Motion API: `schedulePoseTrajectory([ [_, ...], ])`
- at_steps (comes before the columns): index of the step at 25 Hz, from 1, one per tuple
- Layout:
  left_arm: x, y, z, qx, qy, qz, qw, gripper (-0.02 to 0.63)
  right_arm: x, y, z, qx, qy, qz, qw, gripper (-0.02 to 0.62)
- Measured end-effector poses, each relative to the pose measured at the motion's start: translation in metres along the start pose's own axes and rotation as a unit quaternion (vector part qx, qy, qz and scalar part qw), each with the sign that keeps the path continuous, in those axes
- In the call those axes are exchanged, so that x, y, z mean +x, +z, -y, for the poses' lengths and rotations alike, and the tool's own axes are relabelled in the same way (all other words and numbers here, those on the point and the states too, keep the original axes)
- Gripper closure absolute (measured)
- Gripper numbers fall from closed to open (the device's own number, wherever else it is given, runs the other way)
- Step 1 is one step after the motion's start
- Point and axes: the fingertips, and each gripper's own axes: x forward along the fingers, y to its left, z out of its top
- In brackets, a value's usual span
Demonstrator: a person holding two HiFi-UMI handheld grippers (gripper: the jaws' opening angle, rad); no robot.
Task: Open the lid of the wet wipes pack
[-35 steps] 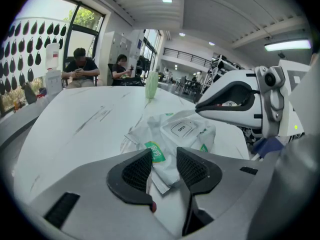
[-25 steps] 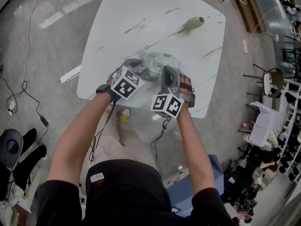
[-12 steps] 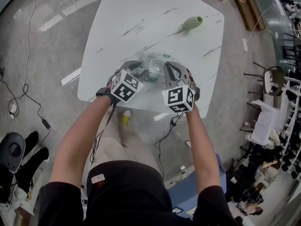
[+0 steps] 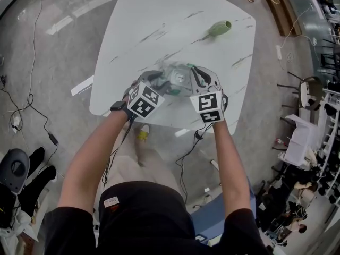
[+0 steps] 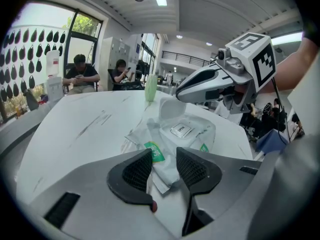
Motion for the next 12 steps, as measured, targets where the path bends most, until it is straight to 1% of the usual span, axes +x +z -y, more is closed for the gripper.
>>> schedulePoseTrajectory([
  [3,0.000,-0.001,0.000,0.000,0.001,0.000,1.0000,0.434,0.003,0.000,0.004,0.018,0.002,0.001,1.000,0.568],
  [12,-0.001,-0.001,0.000,0.001,0.002,0.000,1.0000,0.434,0.015,0.000,0.014,0.044,0.008,-0.001,0.999,0.565],
])
